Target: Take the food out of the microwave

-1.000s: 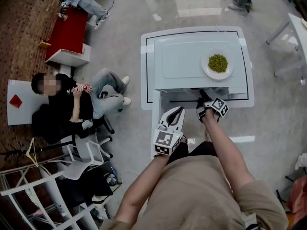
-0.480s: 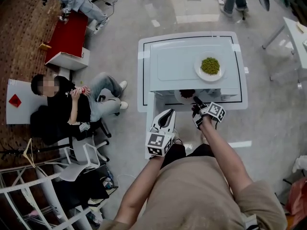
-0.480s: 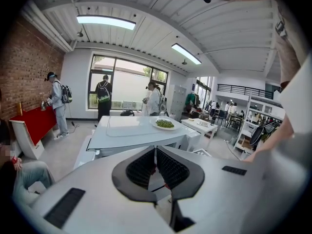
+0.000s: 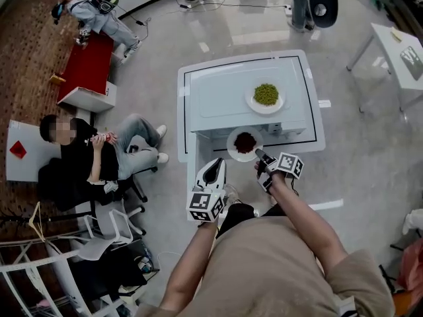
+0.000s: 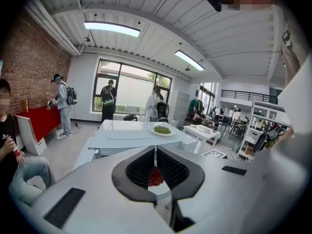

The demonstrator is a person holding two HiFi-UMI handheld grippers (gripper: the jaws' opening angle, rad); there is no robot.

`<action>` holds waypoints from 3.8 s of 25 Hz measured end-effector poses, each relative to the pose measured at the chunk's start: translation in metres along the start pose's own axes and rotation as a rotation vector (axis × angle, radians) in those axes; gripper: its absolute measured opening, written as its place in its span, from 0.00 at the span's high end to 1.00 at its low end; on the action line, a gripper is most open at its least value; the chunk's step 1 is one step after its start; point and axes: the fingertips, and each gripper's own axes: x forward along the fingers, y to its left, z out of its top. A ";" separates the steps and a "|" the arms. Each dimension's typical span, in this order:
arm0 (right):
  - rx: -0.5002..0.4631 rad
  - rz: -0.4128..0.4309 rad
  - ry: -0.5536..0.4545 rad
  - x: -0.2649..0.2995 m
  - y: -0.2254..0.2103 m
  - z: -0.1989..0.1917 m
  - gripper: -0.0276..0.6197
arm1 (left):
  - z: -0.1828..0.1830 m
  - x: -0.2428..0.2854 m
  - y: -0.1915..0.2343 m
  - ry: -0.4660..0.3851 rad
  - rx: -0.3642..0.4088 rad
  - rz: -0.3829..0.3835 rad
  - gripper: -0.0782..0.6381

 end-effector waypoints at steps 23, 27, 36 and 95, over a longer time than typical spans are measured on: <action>-0.074 0.116 0.083 -0.131 0.112 0.015 0.93 | 0.044 -0.034 -0.054 -0.136 -0.108 -0.020 0.88; -0.091 0.156 0.076 -0.147 0.137 0.029 0.93 | 0.063 -0.036 -0.066 -0.178 -0.094 -0.032 0.88; -0.120 0.191 0.000 -0.177 0.172 0.065 0.93 | 0.091 -0.028 -0.092 -0.209 -0.054 -0.129 0.88; -0.003 0.133 -0.162 -0.241 0.025 0.106 0.93 | -0.044 0.007 -0.083 0.003 -0.022 -0.047 0.88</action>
